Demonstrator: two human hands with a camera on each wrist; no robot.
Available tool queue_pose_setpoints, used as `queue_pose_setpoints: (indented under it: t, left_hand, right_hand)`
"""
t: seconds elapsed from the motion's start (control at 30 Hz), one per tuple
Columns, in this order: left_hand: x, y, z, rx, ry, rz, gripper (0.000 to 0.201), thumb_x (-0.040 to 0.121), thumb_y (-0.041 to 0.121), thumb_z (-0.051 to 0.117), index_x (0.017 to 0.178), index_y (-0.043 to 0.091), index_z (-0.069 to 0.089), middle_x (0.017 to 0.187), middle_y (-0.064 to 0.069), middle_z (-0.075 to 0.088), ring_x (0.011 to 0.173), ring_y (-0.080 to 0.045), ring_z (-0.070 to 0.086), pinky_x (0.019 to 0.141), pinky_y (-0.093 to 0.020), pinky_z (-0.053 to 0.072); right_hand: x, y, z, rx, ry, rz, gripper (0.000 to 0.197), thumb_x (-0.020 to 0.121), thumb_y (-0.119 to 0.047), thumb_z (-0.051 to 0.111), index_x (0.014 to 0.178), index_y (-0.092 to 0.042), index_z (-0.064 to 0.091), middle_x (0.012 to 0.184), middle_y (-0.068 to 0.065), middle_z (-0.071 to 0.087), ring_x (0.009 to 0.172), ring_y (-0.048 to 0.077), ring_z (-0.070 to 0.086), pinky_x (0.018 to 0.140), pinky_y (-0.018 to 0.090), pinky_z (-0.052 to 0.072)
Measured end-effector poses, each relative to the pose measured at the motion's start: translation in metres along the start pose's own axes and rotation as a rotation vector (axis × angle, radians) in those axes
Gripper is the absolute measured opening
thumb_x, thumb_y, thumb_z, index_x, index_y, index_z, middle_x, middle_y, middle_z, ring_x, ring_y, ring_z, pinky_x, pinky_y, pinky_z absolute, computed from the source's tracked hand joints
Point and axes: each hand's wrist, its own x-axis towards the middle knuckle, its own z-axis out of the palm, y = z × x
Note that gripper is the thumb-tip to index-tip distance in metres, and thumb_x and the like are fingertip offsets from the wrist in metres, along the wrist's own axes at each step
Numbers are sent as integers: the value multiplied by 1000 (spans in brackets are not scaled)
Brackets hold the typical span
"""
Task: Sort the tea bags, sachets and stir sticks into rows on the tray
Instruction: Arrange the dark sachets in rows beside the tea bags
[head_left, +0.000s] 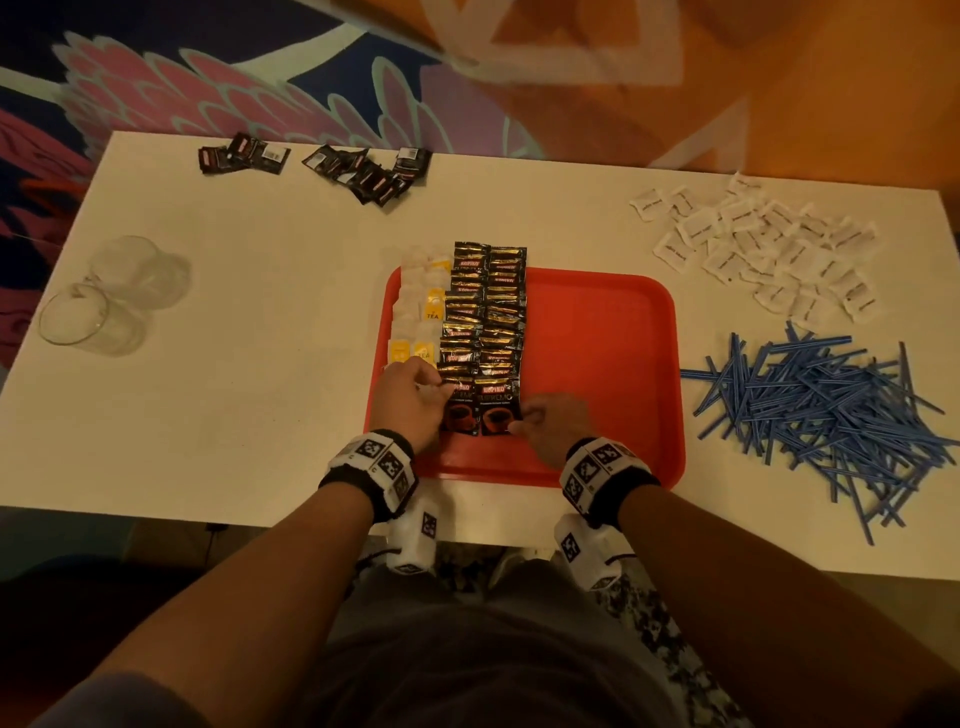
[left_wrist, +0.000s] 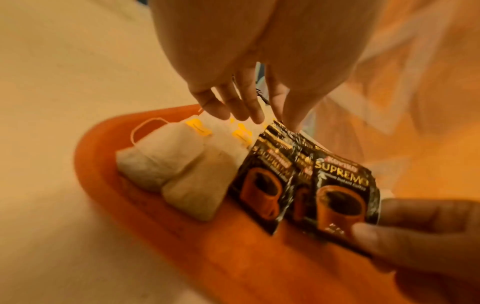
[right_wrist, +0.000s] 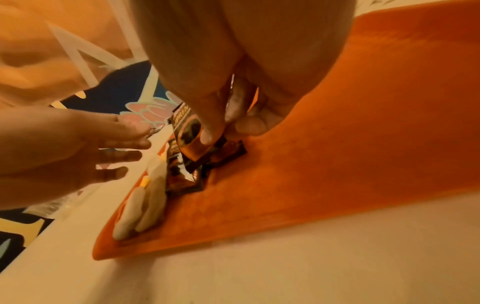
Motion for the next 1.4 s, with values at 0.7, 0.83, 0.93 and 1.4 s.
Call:
queue_pose_setpoints:
  t: [0.7, 0.83, 0.93, 1.4]
  left_hand:
    - [-7, -7, 21, 311, -63, 149, 13, 90, 13, 65, 99, 8, 57, 114, -9, 50, 84, -19, 47, 74, -28, 42]
    - [-5, -6, 20, 304, -72, 156, 12, 90, 12, 65, 98, 8, 57, 113, -9, 50, 84, -18, 48, 74, -28, 41]
    - [-5, -7, 21, 294, -82, 158, 13, 89, 11, 66, 98, 9, 57, 114, -9, 50, 86, -18, 49, 76, -27, 43]
    - [0, -5, 17, 243, -84, 182, 13, 88, 8, 66, 97, 7, 58, 113, -8, 54, 89, -16, 46, 78, -24, 37]
  right_hand:
    - [20, 6, 16, -15, 140, 64, 25, 82, -38, 75, 86, -20, 58, 89, -1, 64, 80, 12, 60, 54, 19, 45]
    - [22, 4, 16, -15, 136, 46, 24, 85, -38, 72, 88, -20, 57, 90, -1, 64, 81, 11, 60, 54, 18, 42]
    - [22, 2, 15, -20, 134, 39, 24, 85, -38, 72, 88, -20, 57, 90, -1, 64, 76, 9, 57, 52, 17, 38]
    - [22, -2, 12, 37, 135, 66, 30, 79, -35, 79, 92, -20, 56, 89, -4, 61, 73, 5, 56, 51, 15, 37]
